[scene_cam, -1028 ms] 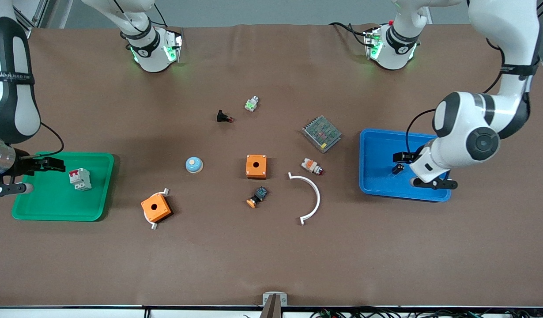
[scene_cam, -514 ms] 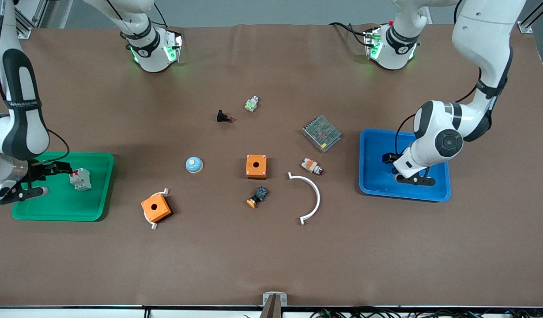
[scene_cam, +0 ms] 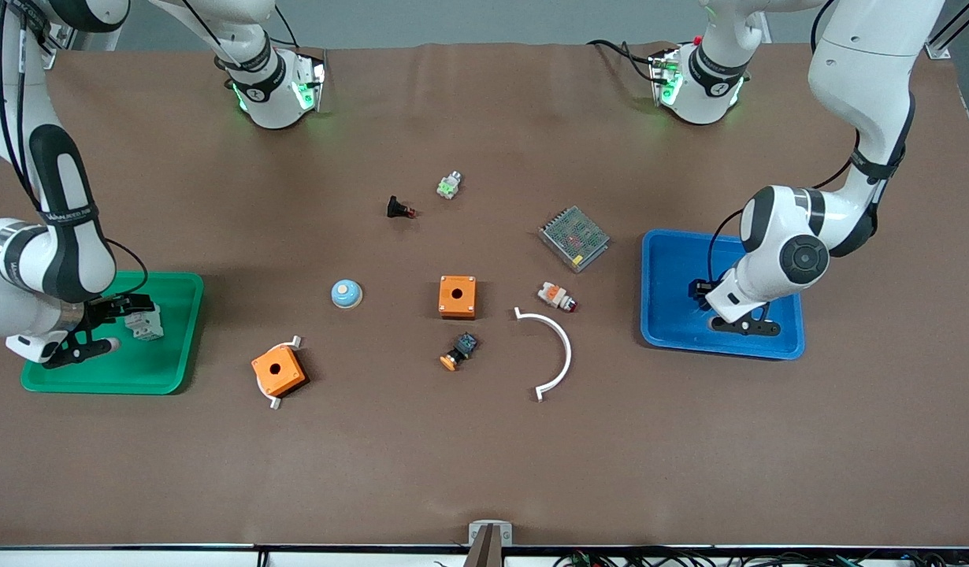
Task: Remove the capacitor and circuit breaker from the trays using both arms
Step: 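Lower both grippers and close them on the breaker and capacitor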
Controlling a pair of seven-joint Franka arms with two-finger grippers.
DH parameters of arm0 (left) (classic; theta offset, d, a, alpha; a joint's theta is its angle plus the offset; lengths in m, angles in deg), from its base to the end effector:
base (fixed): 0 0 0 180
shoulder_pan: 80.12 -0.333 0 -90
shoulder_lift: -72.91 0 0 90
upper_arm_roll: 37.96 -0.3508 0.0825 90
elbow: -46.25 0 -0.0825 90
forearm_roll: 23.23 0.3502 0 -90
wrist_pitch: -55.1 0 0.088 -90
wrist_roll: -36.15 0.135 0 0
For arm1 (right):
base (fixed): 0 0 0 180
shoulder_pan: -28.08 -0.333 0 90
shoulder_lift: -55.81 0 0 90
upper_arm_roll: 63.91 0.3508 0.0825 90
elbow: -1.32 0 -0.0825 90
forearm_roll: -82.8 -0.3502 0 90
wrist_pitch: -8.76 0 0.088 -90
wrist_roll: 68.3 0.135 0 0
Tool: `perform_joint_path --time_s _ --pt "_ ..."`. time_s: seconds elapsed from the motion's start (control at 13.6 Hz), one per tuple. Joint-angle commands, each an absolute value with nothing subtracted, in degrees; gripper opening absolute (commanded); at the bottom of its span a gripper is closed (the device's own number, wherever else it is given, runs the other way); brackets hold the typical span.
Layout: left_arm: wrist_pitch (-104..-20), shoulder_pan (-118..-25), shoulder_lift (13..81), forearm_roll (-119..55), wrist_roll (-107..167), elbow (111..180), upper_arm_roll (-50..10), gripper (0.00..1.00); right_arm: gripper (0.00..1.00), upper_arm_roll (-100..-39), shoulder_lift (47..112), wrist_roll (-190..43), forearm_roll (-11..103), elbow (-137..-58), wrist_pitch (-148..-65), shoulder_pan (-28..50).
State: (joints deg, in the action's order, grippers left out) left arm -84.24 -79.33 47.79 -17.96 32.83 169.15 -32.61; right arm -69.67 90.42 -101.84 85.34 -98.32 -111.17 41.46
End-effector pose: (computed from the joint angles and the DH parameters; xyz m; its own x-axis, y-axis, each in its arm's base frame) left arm 0.5431 -0.0563 0.2165 0.9824 -0.1148 -0.1473 -0.1187 -0.9928 -0.0179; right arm 0.5939 -0.2035 0.2389 0.9247 0.2832 -0.2543 0.2766 -0.9590 -0.0621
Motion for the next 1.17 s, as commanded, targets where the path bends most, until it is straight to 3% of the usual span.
perform_joint_path --time_s 0.0,0.22,0.37,0.73,1.1 --pt "-83.68 -79.59 48.92 -16.99 32.72 169.03 -32.25 0.44 0.60 -68.75 91.22 -103.54 84.12 -97.64 -112.00 42.32" --pt "-83.68 -79.59 48.83 -17.51 32.72 168.07 -32.25 0.25 0.15 -68.83 91.23 -106.01 84.12 -97.47 -112.00 42.23" --pt "-83.68 -79.59 48.92 -17.51 32.81 167.62 -32.25 0.17 0.04 -68.66 91.05 -105.48 84.12 -97.38 -111.21 41.70" --pt "-82.37 -78.71 48.83 -22.60 28.43 160.26 -28.74 0.12 0.02 -67.95 84.47 -94.01 81.13 -95.89 -103.66 35.31" --pt "-76.93 -74.33 45.16 -24.19 12.11 146.92 -23.63 0.12 0.01 -67.87 82.09 -74.50 80.78 -90.98 -92.51 26.17"
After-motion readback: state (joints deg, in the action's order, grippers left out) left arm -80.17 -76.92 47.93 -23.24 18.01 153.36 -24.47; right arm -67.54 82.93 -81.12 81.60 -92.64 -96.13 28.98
